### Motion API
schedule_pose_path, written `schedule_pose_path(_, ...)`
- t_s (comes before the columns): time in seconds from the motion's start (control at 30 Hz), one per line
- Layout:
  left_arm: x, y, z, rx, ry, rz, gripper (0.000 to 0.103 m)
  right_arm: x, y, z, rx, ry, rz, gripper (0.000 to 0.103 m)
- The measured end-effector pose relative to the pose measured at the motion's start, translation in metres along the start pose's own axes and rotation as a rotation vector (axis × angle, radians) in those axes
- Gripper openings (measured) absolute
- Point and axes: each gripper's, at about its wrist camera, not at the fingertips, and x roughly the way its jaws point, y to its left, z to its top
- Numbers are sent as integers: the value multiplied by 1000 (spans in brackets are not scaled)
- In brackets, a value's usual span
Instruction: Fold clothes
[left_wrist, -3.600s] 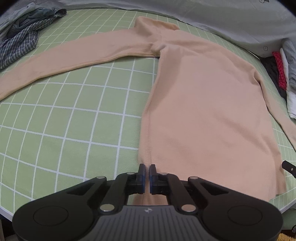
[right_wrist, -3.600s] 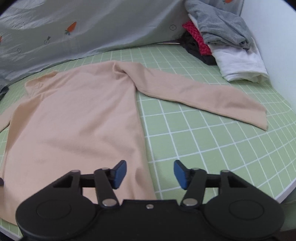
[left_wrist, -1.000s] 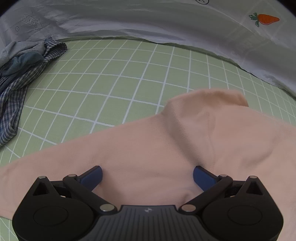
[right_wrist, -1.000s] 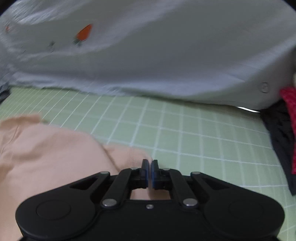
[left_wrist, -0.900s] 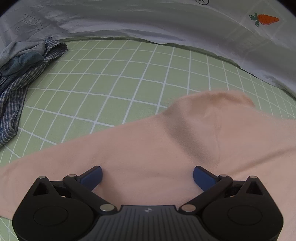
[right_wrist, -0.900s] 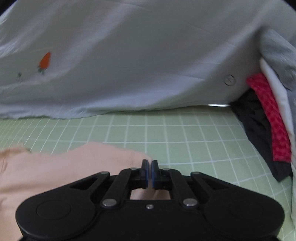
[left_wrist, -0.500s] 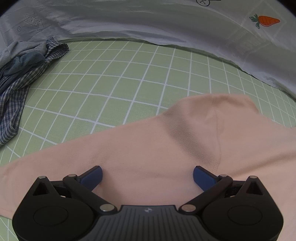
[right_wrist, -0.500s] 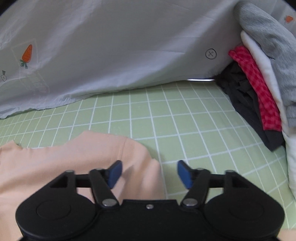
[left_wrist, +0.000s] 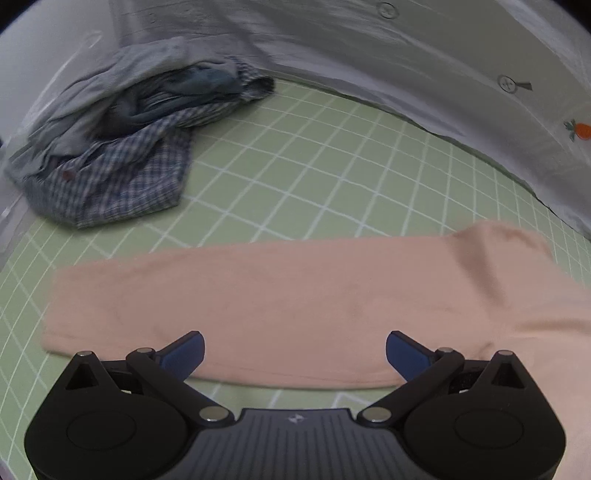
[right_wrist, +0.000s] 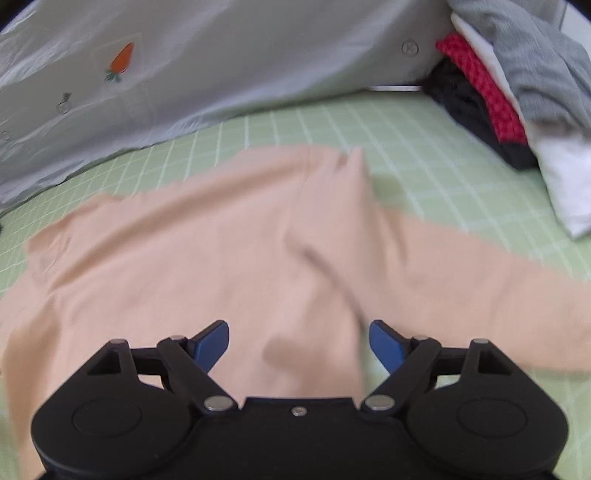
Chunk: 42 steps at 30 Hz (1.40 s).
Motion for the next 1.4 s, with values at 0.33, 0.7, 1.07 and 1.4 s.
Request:
schedule_pose_path(0.33, -8, 105, -16, -65, 23, 52, 103, -49, 47, -68, -24, 44, 7, 84)
schedule_pose_path(0.7, 12, 180, 8, -77, 39, 38, 67, -68, 110, -109, -15, 60, -19, 84)
schedule_pose_path(1.07, 14, 178, 4, 11, 8, -29, 9, -79, 140, -129, -15, 75, -57, 85)
schedule_pose_path(1.4, -6, 204, -24, -48, 52, -69, 9, -79, 158, -133, -65, 93, -22, 85)
